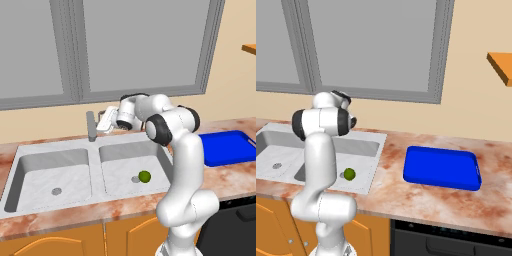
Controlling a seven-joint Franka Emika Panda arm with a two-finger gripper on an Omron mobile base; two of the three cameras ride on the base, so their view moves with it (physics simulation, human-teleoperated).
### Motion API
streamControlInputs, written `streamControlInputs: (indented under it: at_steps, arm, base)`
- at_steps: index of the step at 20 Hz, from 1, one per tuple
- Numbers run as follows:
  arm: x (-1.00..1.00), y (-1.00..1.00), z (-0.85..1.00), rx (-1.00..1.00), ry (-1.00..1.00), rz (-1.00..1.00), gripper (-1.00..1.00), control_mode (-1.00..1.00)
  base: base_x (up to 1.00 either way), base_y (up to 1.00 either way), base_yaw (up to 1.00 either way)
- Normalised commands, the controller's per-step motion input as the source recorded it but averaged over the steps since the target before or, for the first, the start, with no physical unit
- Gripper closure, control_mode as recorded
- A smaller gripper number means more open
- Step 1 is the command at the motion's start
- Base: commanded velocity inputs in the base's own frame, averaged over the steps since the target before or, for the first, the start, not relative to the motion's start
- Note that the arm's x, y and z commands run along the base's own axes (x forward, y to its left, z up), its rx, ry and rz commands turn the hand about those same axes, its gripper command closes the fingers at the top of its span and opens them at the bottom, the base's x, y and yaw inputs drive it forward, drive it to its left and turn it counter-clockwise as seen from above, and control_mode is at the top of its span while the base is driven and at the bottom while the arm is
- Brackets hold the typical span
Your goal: Pick up all produce items and place them in the sink. Turn on the sink faucet to wash them. Then turn the sink off and put them in the tray.
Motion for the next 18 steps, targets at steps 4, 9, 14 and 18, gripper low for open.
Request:
streamControlInputs:
  at_steps: [4, 9, 14, 18]
  arm:
    - [0.00, 0.00, 0.00, 0.00, 0.00, -0.13, -1.00, -1.00]
    - [0.00, 0.00, 0.00, 0.00, 0.00, -0.08, -1.00, -1.00]
    - [0.02, 0.00, 0.00, 0.00, 0.00, -0.06, -1.00, -1.00]
    - [0.02, -0.11, 0.00, 0.00, 0.00, -0.01, -1.00, -1.00]
  base:
    - [0.00, 0.00, 0.00]
    - [0.00, 0.00, 0.00]
    - [0.00, 0.00, 0.00]
    - [0.00, 0.00, 0.00]
